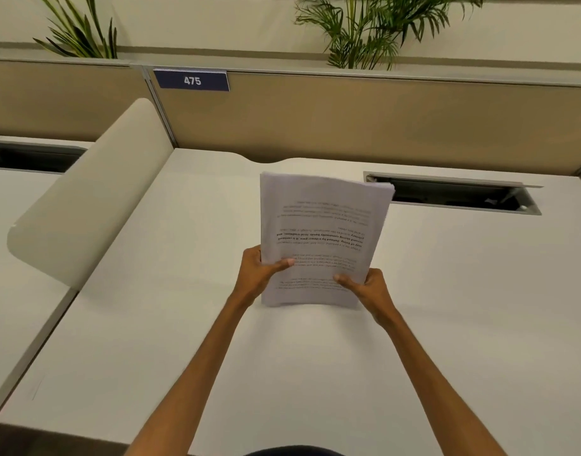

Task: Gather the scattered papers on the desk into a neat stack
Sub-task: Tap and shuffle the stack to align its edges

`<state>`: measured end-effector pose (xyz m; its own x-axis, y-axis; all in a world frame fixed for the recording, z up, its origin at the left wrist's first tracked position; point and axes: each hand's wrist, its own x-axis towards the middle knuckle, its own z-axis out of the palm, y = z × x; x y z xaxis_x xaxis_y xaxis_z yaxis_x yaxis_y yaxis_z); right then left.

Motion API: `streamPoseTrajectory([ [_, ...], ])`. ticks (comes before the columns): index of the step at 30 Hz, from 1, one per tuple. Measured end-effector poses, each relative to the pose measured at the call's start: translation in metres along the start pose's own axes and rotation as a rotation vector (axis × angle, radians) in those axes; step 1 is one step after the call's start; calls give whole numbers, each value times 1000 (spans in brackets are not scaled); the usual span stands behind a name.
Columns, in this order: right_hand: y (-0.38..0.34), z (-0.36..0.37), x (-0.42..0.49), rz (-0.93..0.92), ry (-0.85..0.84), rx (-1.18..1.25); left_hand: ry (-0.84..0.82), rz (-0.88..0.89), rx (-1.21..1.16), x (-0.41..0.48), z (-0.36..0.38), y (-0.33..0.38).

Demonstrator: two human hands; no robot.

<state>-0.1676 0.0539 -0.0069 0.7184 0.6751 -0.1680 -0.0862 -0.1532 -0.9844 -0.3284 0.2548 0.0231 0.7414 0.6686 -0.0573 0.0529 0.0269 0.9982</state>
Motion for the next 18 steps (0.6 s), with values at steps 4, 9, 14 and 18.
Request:
streamPoseTrajectory([
  [4, -6, -14, 0, 14, 76, 128, 97, -36, -320, -2, 4, 0],
  [9, -17, 13, -6, 83, 58, 762, 130, -150, -749, -9, 36, 0],
  [14, -29, 40, -7, 44, 71, 727, 29, -143, -760, -18, 55, 2],
  [18, -31, 9, 0, 56, 78, 480, 75, -104, -719, -11, 6, -1],
])
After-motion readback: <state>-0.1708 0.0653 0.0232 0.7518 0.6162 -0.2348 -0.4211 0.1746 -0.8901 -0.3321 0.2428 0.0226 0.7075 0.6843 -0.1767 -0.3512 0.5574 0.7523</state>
